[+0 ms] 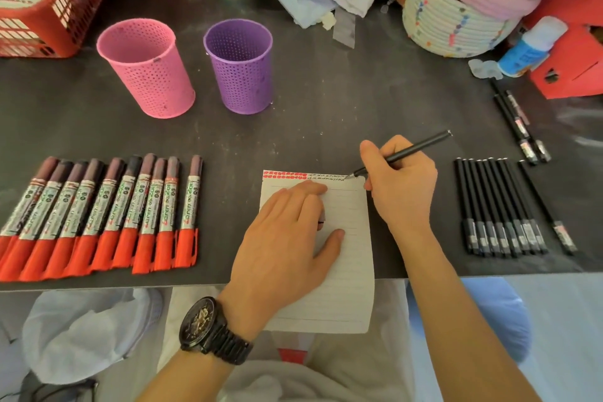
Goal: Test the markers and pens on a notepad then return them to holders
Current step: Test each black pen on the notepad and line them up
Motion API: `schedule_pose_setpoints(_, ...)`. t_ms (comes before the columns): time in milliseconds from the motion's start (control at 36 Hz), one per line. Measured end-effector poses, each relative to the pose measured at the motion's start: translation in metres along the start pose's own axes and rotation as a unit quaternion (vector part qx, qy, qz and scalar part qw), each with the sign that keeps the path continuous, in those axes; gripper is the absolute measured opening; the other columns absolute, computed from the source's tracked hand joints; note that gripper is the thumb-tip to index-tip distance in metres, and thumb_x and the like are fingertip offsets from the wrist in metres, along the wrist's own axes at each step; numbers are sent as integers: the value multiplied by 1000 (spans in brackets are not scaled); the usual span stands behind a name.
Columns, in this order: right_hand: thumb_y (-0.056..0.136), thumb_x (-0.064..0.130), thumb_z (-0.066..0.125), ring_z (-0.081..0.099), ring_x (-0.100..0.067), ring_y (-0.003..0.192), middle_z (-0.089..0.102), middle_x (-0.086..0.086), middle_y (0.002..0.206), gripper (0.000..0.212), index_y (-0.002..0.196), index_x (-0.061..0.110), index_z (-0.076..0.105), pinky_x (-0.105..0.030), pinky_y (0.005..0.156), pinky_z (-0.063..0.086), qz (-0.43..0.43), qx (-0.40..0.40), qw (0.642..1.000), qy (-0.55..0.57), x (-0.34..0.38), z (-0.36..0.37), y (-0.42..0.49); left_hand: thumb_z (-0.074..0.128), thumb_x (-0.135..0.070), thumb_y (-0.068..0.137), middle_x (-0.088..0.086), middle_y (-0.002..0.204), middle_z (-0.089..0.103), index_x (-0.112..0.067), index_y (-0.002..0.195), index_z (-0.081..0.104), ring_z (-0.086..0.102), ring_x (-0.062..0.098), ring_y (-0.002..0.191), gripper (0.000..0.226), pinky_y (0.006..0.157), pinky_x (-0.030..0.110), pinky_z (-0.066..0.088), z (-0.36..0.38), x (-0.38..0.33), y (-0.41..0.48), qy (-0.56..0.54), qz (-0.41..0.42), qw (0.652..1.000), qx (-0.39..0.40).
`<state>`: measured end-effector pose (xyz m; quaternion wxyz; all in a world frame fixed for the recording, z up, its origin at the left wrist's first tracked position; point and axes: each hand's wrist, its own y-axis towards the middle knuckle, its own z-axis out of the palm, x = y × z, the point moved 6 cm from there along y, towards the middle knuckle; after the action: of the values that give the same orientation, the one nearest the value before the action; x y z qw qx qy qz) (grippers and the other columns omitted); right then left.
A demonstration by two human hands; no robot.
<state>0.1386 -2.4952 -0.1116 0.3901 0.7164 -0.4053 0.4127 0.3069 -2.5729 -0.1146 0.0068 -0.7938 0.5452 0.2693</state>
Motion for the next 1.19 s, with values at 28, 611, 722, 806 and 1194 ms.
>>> schedule_pose_setpoints(28, 92, 23, 67, 56, -5, 43, 59, 0, 47, 35, 62, 8, 54, -11, 57, 44, 1, -2, 1000, -4, 1, 0, 0, 47, -56, 92, -9, 131, 55, -36, 90, 24, 54, 9, 107, 31, 91, 23, 40, 0, 0, 0, -2, 1, 1000, -2)
schedule_pose_setpoints(611, 90, 18, 64, 60, -1, 44, 60, -4, 54, 32, 62, 10, 51, -9, 50, 42, -19, -5, 999, -29, 2, 1, 0, 49, -53, 92, -8, 130, 57, -33, 88, 29, 53, 9, 107, 29, 93, 22, 35, -3, -2, 1, -5, -7, 1000, -4)
schedule_pose_setpoints(722, 91, 18, 64, 59, 1, 44, 61, -4, 55, 32, 62, 10, 52, -8, 51, 42, -24, -3, 999, -35, 3, 2, 0, 50, -54, 91, -8, 129, 58, -34, 89, 29, 55, 10, 107, 29, 93, 22, 36, -2, -2, 1, -4, -12, 1000, -3)
schedule_pose_setpoints(806, 91, 17, 65, 59, 0, 44, 61, -2, 55, 34, 61, 14, 51, -7, 51, 41, -26, -3, 999, -35, 4, 2, 0, 50, -55, 91, -8, 130, 58, -34, 89, 29, 54, 10, 108, 29, 94, 23, 35, -1, -1, 0, -4, -14, 1000, -1)
schedule_pose_setpoints(1194, 92, 15, 64, 60, -4, 45, 59, -1, 51, 36, 59, 20, 49, -9, 50, 43, -22, -2, 999, -37, 6, 1, 0, 51, -53, 91, -9, 131, 57, -33, 88, 30, 53, 9, 109, 30, 94, 22, 34, -2, -1, 0, -5, -14, 1000, 3)
